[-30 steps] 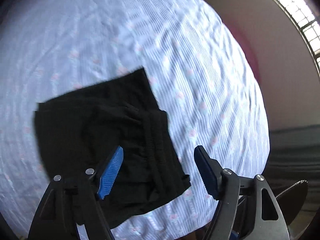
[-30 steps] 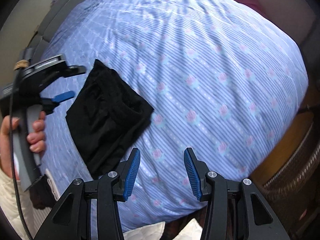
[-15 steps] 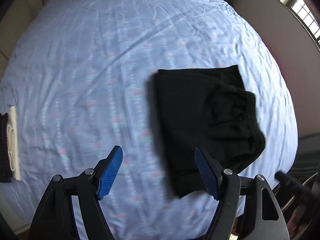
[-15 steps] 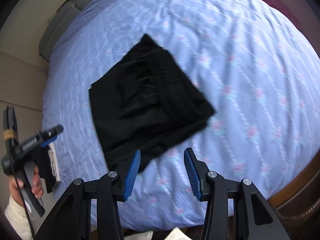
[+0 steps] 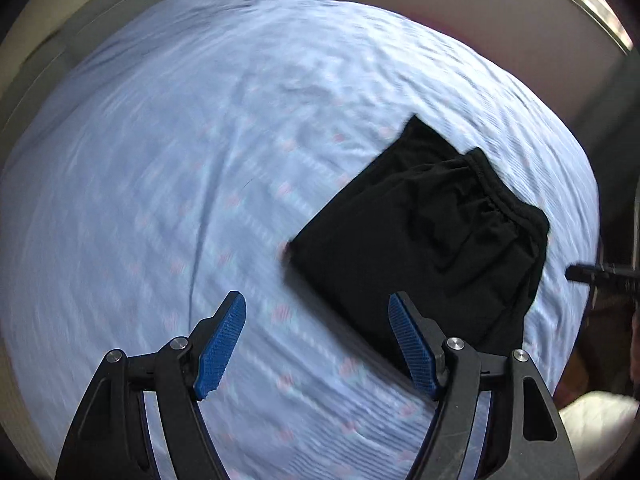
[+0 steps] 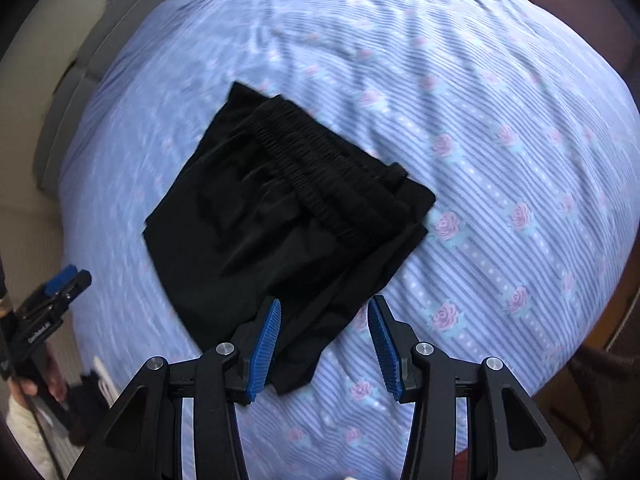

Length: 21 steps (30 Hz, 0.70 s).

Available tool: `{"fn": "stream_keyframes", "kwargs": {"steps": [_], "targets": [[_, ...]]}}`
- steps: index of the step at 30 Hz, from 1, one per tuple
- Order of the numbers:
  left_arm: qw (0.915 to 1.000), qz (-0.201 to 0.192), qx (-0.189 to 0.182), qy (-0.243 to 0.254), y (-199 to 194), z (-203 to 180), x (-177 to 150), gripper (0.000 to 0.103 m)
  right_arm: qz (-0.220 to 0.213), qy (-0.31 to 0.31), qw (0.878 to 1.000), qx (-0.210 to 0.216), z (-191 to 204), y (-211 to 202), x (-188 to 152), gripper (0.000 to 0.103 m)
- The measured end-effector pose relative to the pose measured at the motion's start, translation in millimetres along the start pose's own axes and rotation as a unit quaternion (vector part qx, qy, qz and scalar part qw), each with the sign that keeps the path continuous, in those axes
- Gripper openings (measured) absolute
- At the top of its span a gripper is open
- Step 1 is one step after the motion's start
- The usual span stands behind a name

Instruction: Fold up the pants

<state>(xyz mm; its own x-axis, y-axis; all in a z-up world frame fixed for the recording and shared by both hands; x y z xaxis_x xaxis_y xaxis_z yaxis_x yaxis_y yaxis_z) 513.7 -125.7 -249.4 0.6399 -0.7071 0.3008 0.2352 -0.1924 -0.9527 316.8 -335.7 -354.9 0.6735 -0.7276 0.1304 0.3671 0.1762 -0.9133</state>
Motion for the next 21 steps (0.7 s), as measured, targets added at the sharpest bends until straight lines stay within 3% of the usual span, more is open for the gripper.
{"fn": "stream_keyframes", "kwargs": {"steps": [4, 7, 10, 15, 21], "targets": [[0.9936, 0.009, -0.059, 0.096, 17.4, -32.2, 49.1, 0.068, -0.015, 0.031, 0.999, -0.003, -7.3, -1.8, 7.4, 0.047], [0.9769, 0.012, -0.125, 0.172, 30.8, -78.0, 88.3, 0.068, -0.013, 0.049, 0.999, 0.002, -12.2, -1.3, 10.6, 0.047], [0.9586, 0.036, -0.158, 0.234, 59.9, -119.1, 114.7, 0.065, -0.01, 0.058, 0.998, 0.007, -15.0, 2.4, 13.3, 0.047], [0.9434, 0.091, -0.185, 0.26, 115.1, -161.5, 138.3, 0.063, -0.004, 0.07, 0.997, 0.016, -16.0, 13.0, 20.8, 0.047], [0.9364, 0.15, -0.194, 0.251, 164.8, -184.9, 132.2, 0.063, -0.01, 0.08, 0.997, 0.019, -22.7, 23.0, 39.1, 0.047]]}}
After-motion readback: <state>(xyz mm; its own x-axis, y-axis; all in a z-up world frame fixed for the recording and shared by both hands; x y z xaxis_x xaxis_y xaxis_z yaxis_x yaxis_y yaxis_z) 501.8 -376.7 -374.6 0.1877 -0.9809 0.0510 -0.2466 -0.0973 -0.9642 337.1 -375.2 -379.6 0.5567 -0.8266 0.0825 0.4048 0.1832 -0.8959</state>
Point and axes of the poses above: each gripper's, at about its wrist camera, not at the fingertips, and y roughly the way its jaws point, z to its left, x to its top, the point moved 8 cm from there along y, roughly the way its jaws point
